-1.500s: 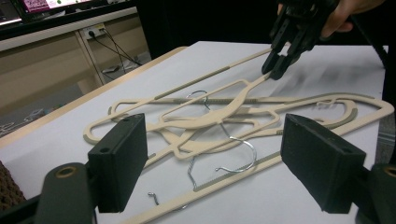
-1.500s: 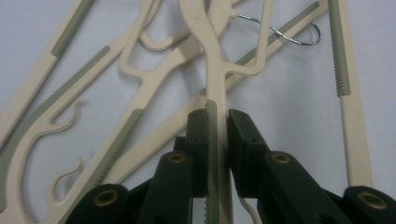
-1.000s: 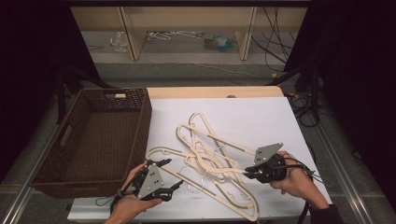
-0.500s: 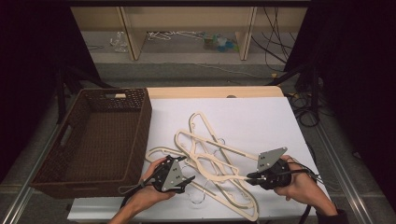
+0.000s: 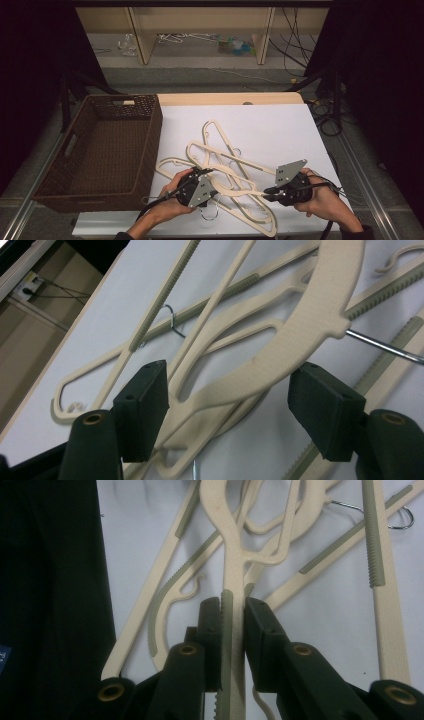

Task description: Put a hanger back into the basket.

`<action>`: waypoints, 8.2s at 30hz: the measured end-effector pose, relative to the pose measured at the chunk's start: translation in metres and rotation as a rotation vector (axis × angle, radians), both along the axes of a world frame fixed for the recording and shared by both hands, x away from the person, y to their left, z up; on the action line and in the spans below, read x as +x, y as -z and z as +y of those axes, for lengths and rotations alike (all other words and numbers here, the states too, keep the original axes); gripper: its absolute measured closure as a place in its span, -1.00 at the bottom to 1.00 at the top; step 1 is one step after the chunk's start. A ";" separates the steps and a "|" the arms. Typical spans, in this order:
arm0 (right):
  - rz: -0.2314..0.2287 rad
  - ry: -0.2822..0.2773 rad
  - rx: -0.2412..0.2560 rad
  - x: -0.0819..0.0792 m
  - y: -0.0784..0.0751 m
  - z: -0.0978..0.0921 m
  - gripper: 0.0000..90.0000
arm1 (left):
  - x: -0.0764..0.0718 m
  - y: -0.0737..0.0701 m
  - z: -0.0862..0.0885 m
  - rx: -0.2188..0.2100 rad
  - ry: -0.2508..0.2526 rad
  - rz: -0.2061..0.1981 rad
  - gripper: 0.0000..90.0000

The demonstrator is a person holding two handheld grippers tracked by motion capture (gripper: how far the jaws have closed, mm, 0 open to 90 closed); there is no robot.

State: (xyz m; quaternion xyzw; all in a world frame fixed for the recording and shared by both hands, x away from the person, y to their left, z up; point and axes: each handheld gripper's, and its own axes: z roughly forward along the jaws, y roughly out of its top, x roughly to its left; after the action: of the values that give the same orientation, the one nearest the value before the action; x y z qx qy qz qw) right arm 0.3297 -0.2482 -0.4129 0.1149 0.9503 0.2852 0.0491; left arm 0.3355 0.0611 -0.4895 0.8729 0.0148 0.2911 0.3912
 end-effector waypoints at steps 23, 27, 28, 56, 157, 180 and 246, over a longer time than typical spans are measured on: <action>0.014 -0.028 0.005 0.001 0.005 -0.009 0.74 | -0.007 -0.019 -0.016 0.219 0.259 -0.134 0.55; 0.037 -0.023 0.022 0.002 0.008 -0.012 0.73 | -0.008 -0.026 -0.016 0.236 0.263 -0.144 0.62; 0.037 -0.023 0.022 0.002 0.008 -0.012 0.73 | -0.009 -0.026 -0.018 0.205 0.258 -0.136 0.62; -0.183 0.150 0.226 -0.020 -0.047 -0.013 -0.13 | -0.007 -0.087 -0.004 0.009 0.180 -0.184 0.90; -0.032 0.224 0.207 -0.033 0.018 -0.009 -0.45 | 0.021 -0.193 0.288 -0.507 -0.561 0.266 0.91; -0.029 0.219 0.209 -0.034 0.019 -0.008 -0.45 | 0.034 -0.152 0.314 -0.402 -0.663 0.315 0.90; -0.102 0.326 0.322 -0.029 0.020 -0.012 -0.55 | -0.005 -0.137 0.177 -0.567 -0.555 0.324 -0.30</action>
State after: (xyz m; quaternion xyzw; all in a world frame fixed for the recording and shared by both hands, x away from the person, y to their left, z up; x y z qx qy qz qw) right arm 0.3005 -0.2603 -0.4330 0.2586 0.8577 0.4269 0.1233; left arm 0.3301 0.2377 -0.3522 0.7283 0.3896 0.2290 0.5152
